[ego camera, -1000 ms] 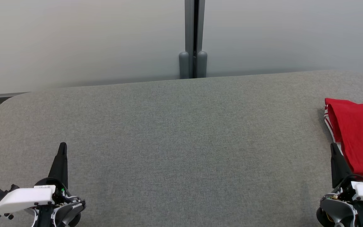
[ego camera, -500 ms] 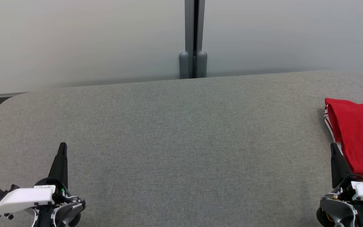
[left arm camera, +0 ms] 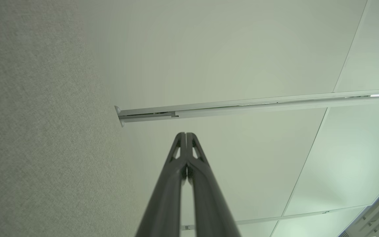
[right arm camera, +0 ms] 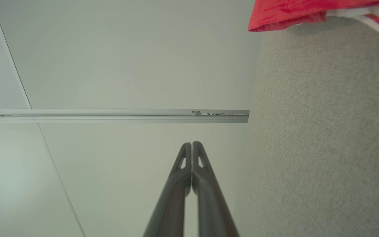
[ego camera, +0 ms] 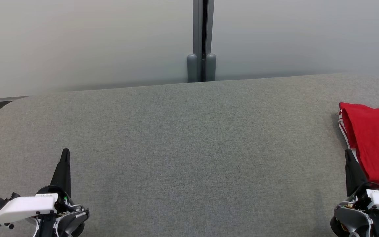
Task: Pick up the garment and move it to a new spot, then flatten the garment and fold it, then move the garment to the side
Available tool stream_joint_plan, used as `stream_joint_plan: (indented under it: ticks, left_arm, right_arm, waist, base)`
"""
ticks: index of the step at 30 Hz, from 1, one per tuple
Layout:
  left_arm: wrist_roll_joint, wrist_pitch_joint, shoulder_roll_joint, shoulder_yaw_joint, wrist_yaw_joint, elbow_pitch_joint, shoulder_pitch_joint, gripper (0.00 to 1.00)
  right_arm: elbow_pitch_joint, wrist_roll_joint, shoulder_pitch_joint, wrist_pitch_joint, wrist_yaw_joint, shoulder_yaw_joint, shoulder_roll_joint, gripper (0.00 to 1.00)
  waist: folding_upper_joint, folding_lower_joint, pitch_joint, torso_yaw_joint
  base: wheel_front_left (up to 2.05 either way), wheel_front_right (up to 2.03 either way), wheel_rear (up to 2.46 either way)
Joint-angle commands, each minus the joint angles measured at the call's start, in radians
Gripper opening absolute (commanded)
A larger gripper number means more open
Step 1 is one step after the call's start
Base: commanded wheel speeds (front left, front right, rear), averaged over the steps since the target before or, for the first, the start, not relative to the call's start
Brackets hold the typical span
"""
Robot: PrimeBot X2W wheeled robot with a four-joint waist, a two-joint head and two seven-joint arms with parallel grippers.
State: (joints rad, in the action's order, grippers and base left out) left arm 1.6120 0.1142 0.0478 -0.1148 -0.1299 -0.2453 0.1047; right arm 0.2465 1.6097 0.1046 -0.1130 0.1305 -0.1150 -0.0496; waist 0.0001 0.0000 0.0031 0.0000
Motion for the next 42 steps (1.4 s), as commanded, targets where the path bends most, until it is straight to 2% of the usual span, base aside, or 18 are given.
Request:
stream_joint_plan:
  ticks: [1, 42]
  left_arm:
    - [0.002, 0.003, 0.002, -0.003, -0.005, -0.001, 0.011, 0.00]
    - [0.002, 0.003, 0.002, -0.003, -0.005, -0.001, 0.011, 0.00]
  right_arm:
    - [0.001, 0.006, 0.011, -0.002, 0.000, 0.000, -0.001, 0.00]
    - [0.001, 0.006, 0.011, -0.001, 0.000, 0.000, -0.001, 0.00]
  waist:
    - [-0.0001, 0.0000, 0.000, 0.000]
    - [-0.0001, 0.0000, 0.000, 0.000]
  base:
    - [0.00, 0.00, 0.00]
    - [0.00, 0.00, 0.00]
